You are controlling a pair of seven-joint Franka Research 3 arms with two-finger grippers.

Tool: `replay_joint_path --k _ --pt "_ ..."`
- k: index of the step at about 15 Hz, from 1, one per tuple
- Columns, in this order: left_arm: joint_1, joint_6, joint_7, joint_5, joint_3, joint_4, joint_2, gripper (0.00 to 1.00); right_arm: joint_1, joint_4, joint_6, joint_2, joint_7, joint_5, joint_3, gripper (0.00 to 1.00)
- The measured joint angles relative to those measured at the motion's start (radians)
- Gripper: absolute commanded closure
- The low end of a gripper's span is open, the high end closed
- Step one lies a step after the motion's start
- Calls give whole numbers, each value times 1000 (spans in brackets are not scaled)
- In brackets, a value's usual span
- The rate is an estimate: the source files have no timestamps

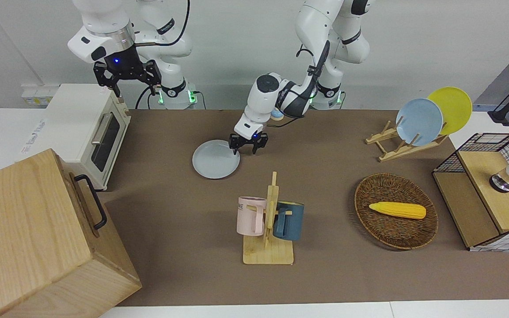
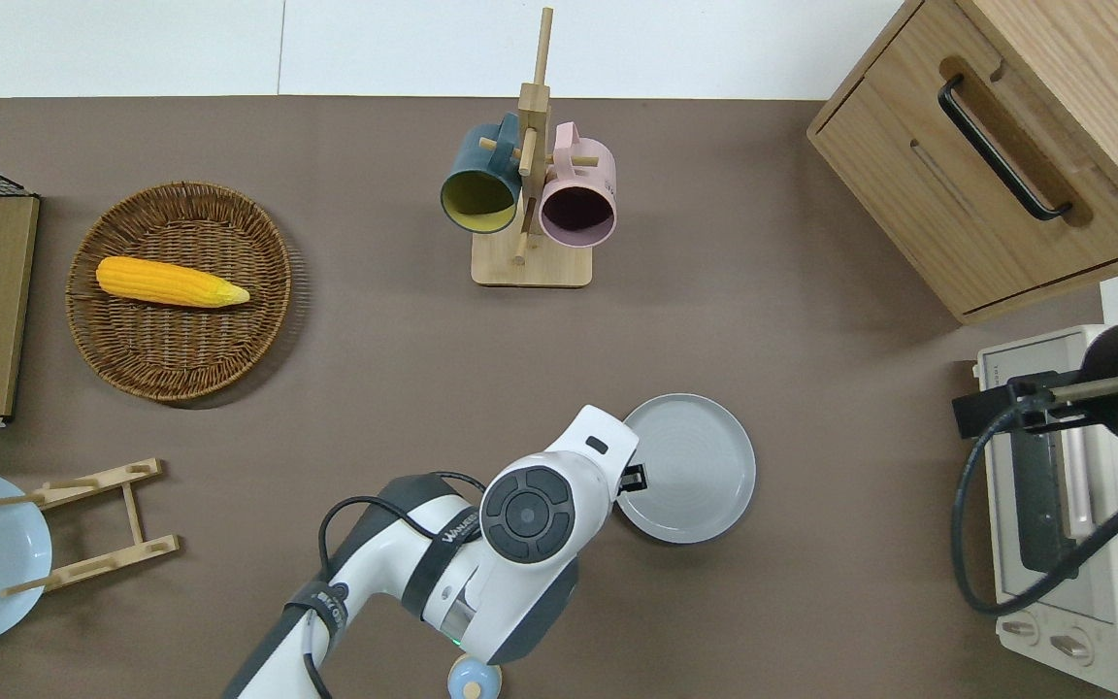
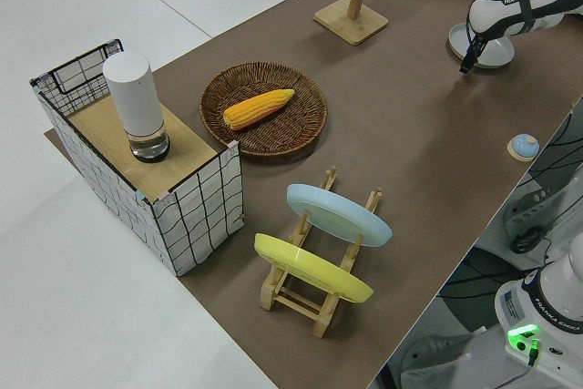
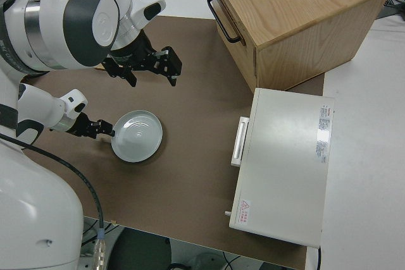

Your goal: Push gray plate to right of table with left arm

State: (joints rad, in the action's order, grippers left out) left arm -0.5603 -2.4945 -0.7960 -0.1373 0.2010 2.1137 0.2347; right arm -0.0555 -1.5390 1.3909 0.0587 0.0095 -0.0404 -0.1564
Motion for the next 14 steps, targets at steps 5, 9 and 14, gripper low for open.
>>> replay_joint_path --k 5,9,14 --pt "3 197 199 38 -174 -10 -139 7 0 0 0 0 0 0 0 5" --pt "5 332 411 39 -342 -12 -249 5 0 0 0 0 0 0 0 5" --pt "5 478 543 64 -470 -37 -331 5 0 0 0 0 0 0 0 5"
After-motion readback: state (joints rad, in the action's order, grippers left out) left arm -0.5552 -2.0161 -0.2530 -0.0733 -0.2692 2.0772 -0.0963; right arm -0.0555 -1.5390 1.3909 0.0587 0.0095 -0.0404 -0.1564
